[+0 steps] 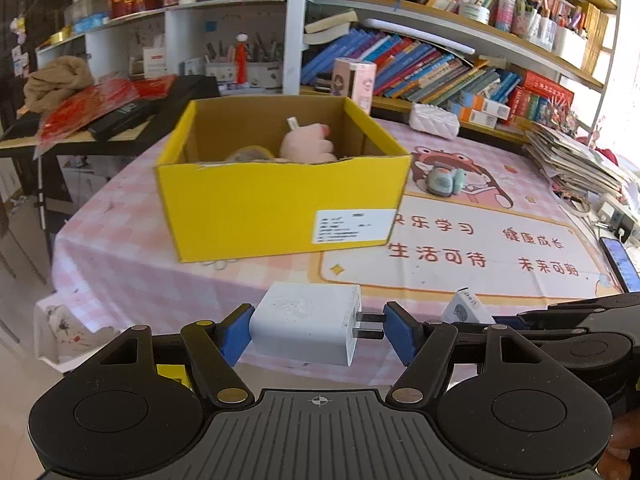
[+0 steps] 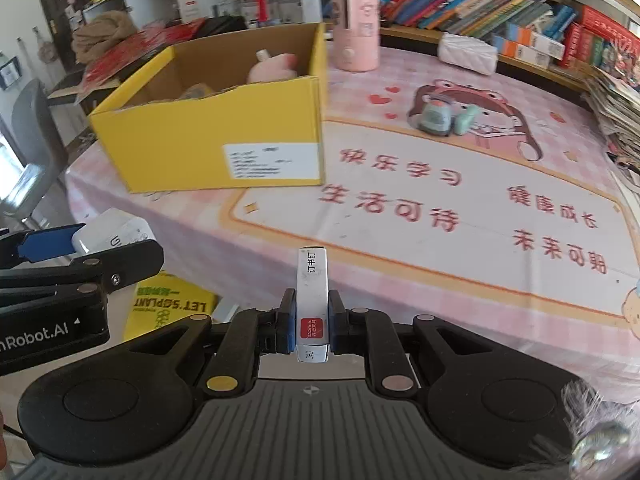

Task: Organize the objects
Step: 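Lift the charger and small white box and carry them toward the yellow box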

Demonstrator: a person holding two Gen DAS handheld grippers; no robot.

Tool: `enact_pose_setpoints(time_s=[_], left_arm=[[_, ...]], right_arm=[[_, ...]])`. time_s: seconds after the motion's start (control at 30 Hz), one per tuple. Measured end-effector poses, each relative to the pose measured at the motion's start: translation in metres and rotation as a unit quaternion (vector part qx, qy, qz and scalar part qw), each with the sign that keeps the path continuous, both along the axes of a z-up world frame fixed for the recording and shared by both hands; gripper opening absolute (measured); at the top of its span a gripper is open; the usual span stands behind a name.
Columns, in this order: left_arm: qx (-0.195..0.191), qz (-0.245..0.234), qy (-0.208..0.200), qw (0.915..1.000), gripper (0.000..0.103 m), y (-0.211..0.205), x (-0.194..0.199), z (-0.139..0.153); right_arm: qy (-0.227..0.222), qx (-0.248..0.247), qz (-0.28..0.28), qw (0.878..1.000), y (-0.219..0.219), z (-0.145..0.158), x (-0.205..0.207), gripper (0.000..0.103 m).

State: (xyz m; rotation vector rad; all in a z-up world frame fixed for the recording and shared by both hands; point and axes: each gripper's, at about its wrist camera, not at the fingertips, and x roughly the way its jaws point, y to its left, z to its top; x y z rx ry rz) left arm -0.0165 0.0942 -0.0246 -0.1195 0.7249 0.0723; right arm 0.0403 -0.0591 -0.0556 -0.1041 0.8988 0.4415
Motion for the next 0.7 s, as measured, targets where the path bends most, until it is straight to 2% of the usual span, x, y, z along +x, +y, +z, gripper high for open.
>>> enact_pose_setpoints(time_s=[0.5, 0.7], left_arm=[[0.002, 0.038, -0.012, 0.9992, 0.07, 0.029, -0.032, 0.005], [0.004, 0.04, -0.016, 0.9991, 0.07, 0.033, -0.036, 0.006]], right_arm=[[-0.01, 0.001, 0.058, 0.998, 0.041, 0.004, -0.028, 0.014], [-0.011, 0.0, 0.062, 0.998, 0.046, 0.004, -0.031, 0.014]])
